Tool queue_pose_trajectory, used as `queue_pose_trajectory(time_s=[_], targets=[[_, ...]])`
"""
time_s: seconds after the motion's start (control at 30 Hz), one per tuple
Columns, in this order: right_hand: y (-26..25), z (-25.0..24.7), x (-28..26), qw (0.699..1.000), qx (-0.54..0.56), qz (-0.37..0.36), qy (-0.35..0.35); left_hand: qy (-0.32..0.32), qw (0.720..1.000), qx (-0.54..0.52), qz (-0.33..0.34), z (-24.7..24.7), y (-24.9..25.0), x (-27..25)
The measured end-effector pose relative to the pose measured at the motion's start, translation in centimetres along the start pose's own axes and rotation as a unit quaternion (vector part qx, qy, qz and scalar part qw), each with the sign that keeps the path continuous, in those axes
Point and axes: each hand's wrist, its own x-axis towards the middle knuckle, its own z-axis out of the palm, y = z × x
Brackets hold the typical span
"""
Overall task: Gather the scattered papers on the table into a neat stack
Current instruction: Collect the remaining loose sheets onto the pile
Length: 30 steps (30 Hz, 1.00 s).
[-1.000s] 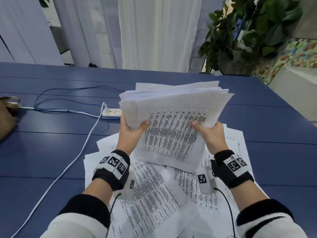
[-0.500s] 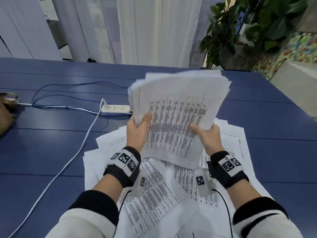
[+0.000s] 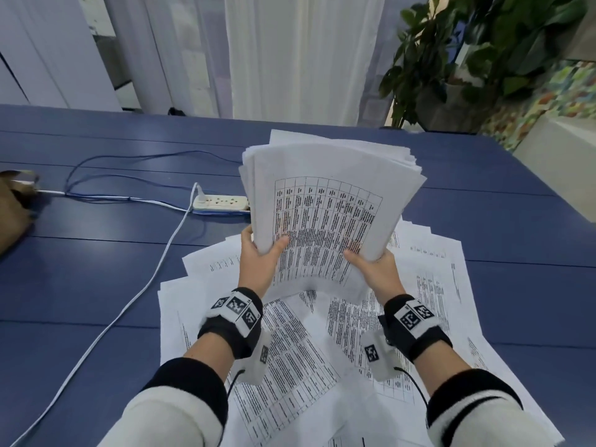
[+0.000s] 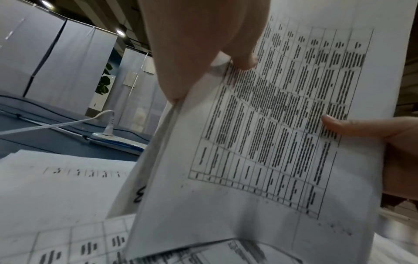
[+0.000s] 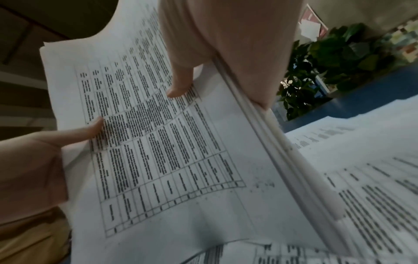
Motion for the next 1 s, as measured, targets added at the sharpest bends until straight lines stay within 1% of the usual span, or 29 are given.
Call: queue_pose_trajectory(time_s=[0.1,0.17,0.23,0.33,0.4,0.47,0.5,0.57,0.6,0.63,0.67,0.7,0.73,0.77,0.8,0.83,0.9,1.0], targets=[[0.4,0.3,-0.1,1.0,0.013,0.024,0.007,-0.008,0.999,0.043,-0.004,0.0,-0.2,-0.1],[0.0,0.0,0.0,1.0,0.001,0.028,0.01,-0.004,0.999,0.049,-0.003,-0.3,0.3,0.0],[-1.0,-0.9,-0.1,0.999,-0.039,0.015,-0.017,-0.012,0.999,0.043,0.005,-1.2,1.2,0.3],[-2.1,-2.1,-0.7,0.992,-0.092,0.002,-0.085,-0.042,0.998,0.035,-0.002,-2.7,2.3,0.4],[-2.0,-2.4,-1.1,0.989,-0.087,0.028,-0.119,-0.042,0.998,0.039,-0.014,-3.5,2.3,0.3],[-1.2,-2.1,-1.7,0.986,-0.061,0.075,-0.132,-0.041,0.997,0.055,-0.041,-4.1,1.5,-0.3],[-0.6,-2.0,-2.0,0.984,-0.075,0.09,-0.133,-0.049,0.995,0.075,-0.052,-4.4,0.8,-0.7],[0.8,-1.7,-2.7,0.975,-0.14,0.109,-0.13,-0.087,0.983,0.139,-0.085,-5.4,-0.9,-1.6],[1.7,-1.7,-3.1,0.969,-0.171,0.126,-0.124,-0.11,0.972,0.171,-0.115,-6.3,-2.1,-2.0],[2.6,-1.7,-3.5,0.963,-0.196,0.147,-0.115,-0.128,0.956,0.224,-0.142,-7.4,-3.5,-2.4],[3.5,-1.8,-3.9,0.956,-0.217,0.166,-0.106,-0.134,0.931,0.296,-0.163,-8.7,-4.9,-2.8],[4.2,-1.9,-4.4,0.951,-0.236,0.178,-0.095,-0.127,0.899,0.374,-0.187,-10.0,-6.1,-3.2],[4.8,-2.0,-4.7,0.947,-0.25,0.185,-0.085,-0.1,0.869,0.437,-0.21,-11.3,-7.3,-3.6],[5.3,-2.2,-5.0,0.944,-0.261,0.187,-0.078,-0.056,0.846,0.475,-0.236,-12.3,-8.0,-4.2],[5.7,-2.3,-5.2,0.943,-0.265,0.189,-0.073,-0.009,0.831,0.492,-0.258,-12.9,-8.4,-4.9],[5.9,-2.4,-5.4,0.943,-0.261,0.192,-0.07,0.028,0.824,0.498,-0.27,-13.4,-8.7,-5.4],[6.0,-2.6,-5.7,0.949,-0.232,0.202,-0.062,0.075,0.819,0.493,-0.285,-13.8,-9.0,-6.1],[6.2,-2.7,-6.2,0.96,-0.183,0.207,-0.043,0.097,0.83,0.47,-0.285,-13.9,-9.6,-6.1]])
